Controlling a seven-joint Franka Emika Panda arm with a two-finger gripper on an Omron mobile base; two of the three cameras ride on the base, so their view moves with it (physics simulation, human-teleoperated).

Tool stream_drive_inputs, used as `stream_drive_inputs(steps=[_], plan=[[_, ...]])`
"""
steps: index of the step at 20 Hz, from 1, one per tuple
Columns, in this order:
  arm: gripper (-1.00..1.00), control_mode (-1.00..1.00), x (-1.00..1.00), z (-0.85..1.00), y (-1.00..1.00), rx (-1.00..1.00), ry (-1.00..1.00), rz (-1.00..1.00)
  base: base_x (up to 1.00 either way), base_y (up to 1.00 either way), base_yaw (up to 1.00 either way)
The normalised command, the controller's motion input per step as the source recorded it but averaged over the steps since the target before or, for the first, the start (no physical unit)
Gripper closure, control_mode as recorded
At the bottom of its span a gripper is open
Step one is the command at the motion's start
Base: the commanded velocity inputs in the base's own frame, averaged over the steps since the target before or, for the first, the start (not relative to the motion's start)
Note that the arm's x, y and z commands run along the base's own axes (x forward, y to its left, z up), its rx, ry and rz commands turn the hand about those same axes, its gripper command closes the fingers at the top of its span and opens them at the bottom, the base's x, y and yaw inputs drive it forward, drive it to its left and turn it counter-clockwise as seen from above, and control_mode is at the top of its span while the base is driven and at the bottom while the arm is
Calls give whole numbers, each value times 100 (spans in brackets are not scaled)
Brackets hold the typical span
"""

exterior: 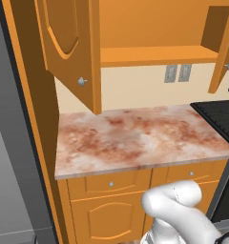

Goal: Close all open cabinet doors.

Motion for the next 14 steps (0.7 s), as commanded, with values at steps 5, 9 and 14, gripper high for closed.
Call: stream_drive_inputs(steps=[5,9,14], plan=[[-100,-100,71,0,7,-5,3,0,0,0,0],[-100,-100,68,0,4,-5,3,0,0,0,0],[-100,-100,68,0,2,-4,4,0,0,0,0]])
